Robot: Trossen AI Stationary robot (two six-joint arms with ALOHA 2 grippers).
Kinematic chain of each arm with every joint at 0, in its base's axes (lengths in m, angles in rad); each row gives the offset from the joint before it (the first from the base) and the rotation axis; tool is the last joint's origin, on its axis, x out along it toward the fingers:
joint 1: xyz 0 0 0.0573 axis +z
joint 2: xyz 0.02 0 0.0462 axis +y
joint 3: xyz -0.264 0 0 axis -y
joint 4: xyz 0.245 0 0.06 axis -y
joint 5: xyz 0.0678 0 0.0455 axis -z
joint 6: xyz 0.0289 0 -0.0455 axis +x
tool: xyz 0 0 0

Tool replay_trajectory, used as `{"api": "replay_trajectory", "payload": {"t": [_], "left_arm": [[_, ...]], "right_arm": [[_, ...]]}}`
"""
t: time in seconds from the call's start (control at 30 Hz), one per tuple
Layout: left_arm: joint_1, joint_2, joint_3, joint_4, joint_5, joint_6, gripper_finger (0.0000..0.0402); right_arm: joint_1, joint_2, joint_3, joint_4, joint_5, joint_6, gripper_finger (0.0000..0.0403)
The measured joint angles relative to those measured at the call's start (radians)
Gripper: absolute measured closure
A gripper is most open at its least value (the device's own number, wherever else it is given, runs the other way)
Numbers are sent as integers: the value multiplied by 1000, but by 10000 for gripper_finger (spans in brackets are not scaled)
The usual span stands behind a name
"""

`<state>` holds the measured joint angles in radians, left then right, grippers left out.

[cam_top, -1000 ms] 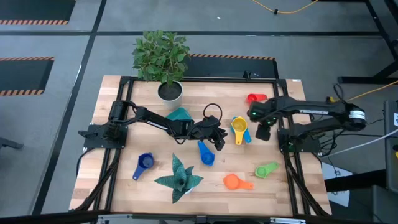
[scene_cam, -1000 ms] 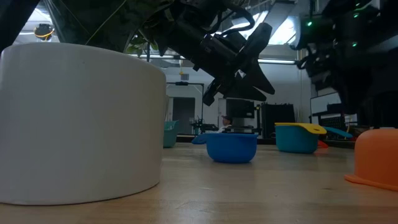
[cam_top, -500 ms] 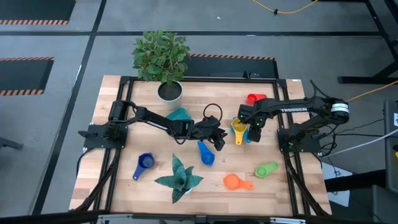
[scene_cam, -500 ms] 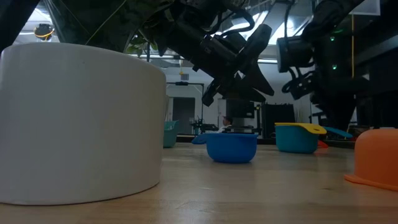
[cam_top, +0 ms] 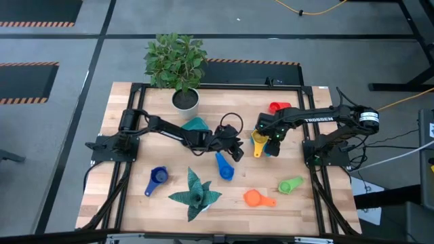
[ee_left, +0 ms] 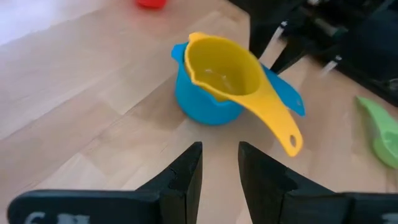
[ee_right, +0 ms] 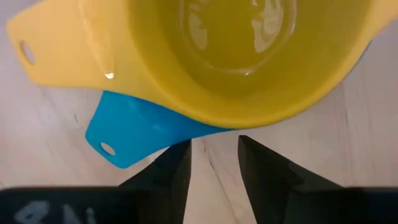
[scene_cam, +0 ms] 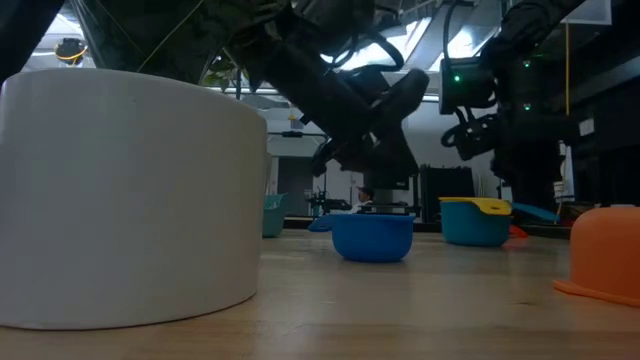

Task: Nest measuring cups in basket
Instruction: Stack the yellow measuring cup on top of the light blue measuring cup

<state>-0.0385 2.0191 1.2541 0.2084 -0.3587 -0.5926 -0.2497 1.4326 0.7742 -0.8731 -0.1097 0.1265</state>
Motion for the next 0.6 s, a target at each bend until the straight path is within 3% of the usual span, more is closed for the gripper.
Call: {"api": "replay_trajectory", "payload": {"t": [0.23, 0.6], "left_arm": [[16, 3, 0, 1, -1, 0, 305], [21, 3, 0, 1, 3, -5, 305]], "right_arm": [[0, 0, 0, 52, -111, -1, 267], [0, 0, 0, 71, -121, 5, 267]]}}
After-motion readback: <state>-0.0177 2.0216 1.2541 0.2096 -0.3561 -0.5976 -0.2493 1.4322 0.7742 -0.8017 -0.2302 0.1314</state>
